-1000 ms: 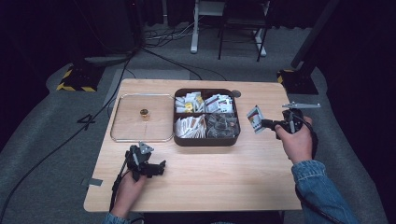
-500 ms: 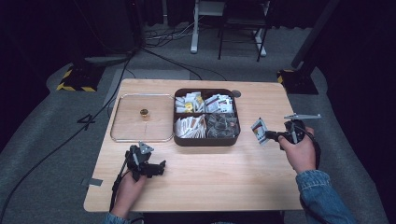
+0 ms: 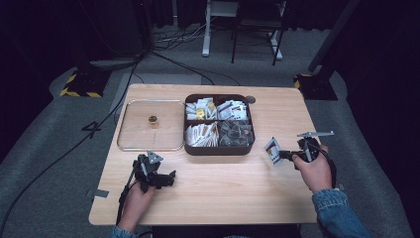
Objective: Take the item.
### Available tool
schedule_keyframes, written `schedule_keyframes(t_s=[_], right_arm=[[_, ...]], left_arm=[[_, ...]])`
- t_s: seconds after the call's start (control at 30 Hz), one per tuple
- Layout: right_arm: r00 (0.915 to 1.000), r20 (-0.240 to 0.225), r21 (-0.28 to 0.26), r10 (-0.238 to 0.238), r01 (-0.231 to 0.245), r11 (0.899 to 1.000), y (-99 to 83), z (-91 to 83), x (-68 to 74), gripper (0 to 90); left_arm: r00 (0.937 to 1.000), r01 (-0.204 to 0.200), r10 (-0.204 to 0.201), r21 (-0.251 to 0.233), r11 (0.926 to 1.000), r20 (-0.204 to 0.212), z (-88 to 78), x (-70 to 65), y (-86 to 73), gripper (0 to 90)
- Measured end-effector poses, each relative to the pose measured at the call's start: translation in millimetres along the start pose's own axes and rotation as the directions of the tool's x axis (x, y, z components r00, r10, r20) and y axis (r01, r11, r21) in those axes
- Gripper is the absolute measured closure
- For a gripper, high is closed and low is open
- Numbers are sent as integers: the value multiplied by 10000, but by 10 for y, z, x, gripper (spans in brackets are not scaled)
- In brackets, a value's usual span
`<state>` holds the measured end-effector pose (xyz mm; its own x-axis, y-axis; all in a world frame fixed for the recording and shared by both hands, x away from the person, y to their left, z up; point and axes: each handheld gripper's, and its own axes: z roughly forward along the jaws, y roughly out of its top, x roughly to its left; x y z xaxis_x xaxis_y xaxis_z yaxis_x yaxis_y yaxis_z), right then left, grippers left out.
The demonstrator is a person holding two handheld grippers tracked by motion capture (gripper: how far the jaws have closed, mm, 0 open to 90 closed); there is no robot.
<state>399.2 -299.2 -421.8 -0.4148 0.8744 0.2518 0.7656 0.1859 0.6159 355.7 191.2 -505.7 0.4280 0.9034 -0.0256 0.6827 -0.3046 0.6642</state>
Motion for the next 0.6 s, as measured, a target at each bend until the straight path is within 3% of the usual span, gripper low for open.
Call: schedule_keyframes(t_s=[0.3,0.6], right_arm=[[9989,24,284,459,-460,9985,-141,-19,-37,900],[9978,282,506,597,-610,9969,-197,37,-85,890]], left_arm=[[10000,-1,1,3,10000,1,0,0,0,0],[10000,4,-4,-2,10000,9,0,0,0,0]])
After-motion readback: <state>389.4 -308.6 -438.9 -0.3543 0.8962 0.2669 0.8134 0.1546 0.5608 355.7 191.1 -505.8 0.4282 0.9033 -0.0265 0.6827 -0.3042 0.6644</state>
